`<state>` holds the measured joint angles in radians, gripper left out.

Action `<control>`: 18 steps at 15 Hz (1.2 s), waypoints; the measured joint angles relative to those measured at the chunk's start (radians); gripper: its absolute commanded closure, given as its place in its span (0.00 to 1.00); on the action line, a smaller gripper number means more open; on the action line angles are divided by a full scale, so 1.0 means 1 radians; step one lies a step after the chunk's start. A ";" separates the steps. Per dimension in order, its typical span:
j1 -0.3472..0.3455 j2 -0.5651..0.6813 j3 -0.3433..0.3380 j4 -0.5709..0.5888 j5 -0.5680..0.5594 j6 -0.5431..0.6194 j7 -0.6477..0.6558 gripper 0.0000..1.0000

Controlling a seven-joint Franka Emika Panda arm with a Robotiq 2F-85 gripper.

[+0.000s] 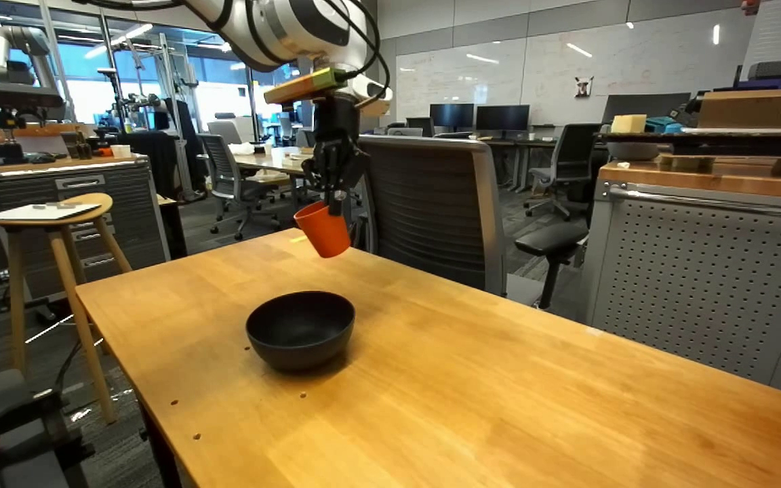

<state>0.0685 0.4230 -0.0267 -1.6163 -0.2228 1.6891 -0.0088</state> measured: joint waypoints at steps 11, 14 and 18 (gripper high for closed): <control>-0.070 0.119 0.005 -0.057 0.160 -0.076 0.007 0.98; -0.073 0.173 0.002 -0.051 0.160 -0.062 0.015 0.98; -0.084 0.230 -0.001 -0.035 0.160 -0.052 0.017 0.61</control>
<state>-0.0157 0.6527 -0.0276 -1.6511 -0.0626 1.6367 0.0085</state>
